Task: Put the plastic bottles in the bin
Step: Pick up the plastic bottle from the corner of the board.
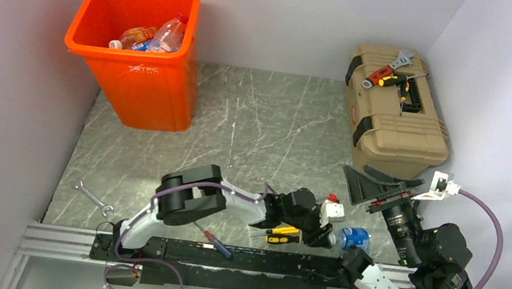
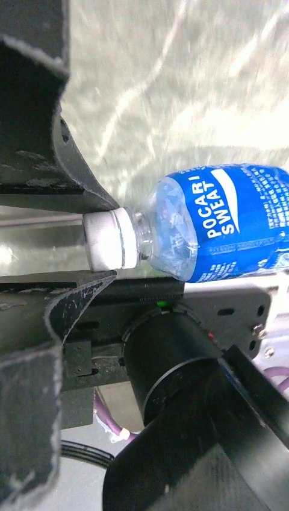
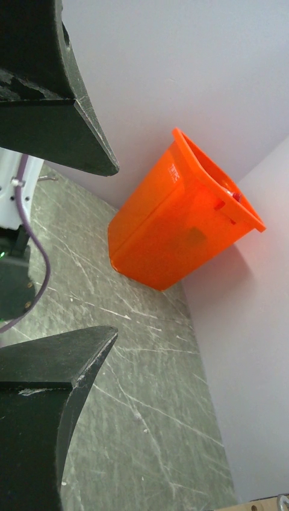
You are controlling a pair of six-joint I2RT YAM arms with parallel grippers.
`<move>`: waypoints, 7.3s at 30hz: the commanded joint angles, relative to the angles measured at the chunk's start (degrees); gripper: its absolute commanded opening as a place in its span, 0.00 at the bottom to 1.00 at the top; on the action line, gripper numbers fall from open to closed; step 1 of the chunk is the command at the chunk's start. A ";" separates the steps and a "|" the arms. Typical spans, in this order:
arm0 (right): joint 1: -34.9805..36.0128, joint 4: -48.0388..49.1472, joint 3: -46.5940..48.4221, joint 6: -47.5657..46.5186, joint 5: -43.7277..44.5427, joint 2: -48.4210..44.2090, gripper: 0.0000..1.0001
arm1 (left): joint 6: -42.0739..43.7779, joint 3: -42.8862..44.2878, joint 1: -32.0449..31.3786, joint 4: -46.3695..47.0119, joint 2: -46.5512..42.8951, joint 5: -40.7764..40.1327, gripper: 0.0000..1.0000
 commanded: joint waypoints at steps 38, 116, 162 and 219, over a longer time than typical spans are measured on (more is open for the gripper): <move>-0.02 -23.43 24.13 -37.66 -62.25 34.12 1.00 | 30.68 0.86 5.00 -85.06 -73.50 -1.44 0.00; 15.79 66.44 -25.06 -14.01 -17.15 27.93 0.25 | -2.89 -10.10 4.96 -21.31 -69.40 -37.27 0.86; 17.89 42.77 -12.21 -17.02 -16.61 29.67 1.00 | -1.95 -4.48 5.00 -39.99 -66.85 -38.81 0.27; 17.82 33.46 -3.91 -20.69 -45.87 29.34 0.39 | -2.45 0.37 5.71 -29.57 -69.02 -15.30 0.73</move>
